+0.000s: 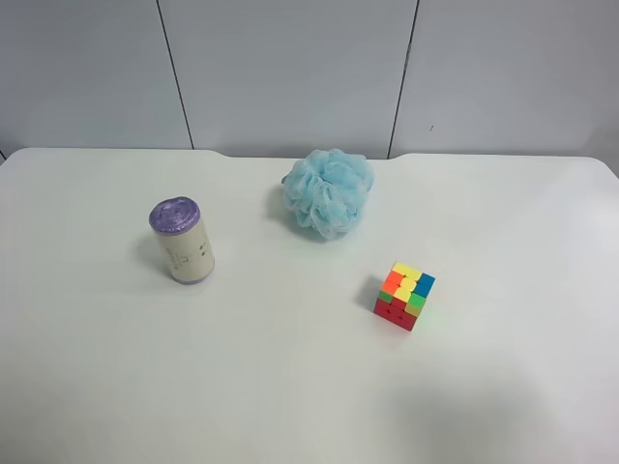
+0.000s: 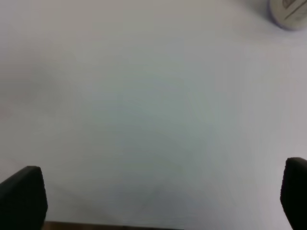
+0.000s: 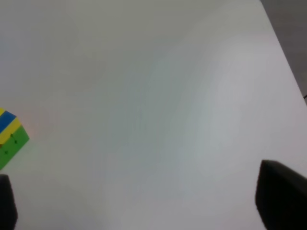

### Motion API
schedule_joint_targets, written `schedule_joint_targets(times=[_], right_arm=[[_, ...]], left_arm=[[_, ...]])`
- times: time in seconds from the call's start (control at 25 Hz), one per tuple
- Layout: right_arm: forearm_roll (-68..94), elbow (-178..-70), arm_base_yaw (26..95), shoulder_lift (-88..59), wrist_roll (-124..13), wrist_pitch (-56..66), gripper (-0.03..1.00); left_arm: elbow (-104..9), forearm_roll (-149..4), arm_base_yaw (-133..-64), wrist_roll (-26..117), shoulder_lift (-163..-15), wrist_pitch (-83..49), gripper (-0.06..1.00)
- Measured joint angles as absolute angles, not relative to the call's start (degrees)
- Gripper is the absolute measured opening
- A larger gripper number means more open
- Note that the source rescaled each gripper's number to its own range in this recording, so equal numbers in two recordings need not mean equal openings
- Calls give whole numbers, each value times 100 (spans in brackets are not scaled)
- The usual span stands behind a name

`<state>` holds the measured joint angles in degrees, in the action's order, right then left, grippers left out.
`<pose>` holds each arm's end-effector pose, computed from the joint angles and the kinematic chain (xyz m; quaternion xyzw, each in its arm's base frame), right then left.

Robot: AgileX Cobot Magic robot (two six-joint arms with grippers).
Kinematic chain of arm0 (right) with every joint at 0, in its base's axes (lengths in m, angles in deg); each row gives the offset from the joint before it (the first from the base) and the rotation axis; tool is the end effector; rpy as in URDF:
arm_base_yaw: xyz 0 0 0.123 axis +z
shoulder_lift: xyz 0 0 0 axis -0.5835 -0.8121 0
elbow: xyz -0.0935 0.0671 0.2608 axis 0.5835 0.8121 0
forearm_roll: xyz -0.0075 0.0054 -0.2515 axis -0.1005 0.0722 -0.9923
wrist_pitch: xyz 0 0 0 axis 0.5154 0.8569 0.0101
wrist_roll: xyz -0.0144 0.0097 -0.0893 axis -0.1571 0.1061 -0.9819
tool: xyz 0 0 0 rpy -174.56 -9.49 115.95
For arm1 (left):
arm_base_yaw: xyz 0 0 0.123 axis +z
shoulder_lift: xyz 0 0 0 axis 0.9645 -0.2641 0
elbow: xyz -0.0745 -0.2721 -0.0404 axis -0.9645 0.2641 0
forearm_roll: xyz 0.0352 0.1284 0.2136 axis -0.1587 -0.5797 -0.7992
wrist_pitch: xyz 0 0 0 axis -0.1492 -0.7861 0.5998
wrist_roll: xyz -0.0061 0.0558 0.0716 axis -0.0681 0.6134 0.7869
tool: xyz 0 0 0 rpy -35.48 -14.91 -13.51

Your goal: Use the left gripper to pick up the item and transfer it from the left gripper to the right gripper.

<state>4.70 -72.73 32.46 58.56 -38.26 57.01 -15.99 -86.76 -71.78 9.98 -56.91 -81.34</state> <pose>-0.0062 0.0003 0.2789 -0.0178 0.8509 -0.0406 0.5235 0.1032 0.0058 0.3360 -0.0328 0.9558 0.0083 0.2921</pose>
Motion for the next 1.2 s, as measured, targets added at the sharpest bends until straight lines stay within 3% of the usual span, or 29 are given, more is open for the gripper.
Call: schedule_joint_targets(times=[0.16,0.56,1.2], right_arm=[[470,-7273,3246,5856,-3826,5701,100],[470,-7273,3246,5856,-3826,5701,100],[470,-7273,3246,5856,-3826,5701,100]], left_arm=[[-2055,-8676,-7383,988,-6634,-8170,100],[-2819,-8898,-8639,624,-8483,-8201,100],[-3754,-9027,-10049,192,-10114,-7615,100]])
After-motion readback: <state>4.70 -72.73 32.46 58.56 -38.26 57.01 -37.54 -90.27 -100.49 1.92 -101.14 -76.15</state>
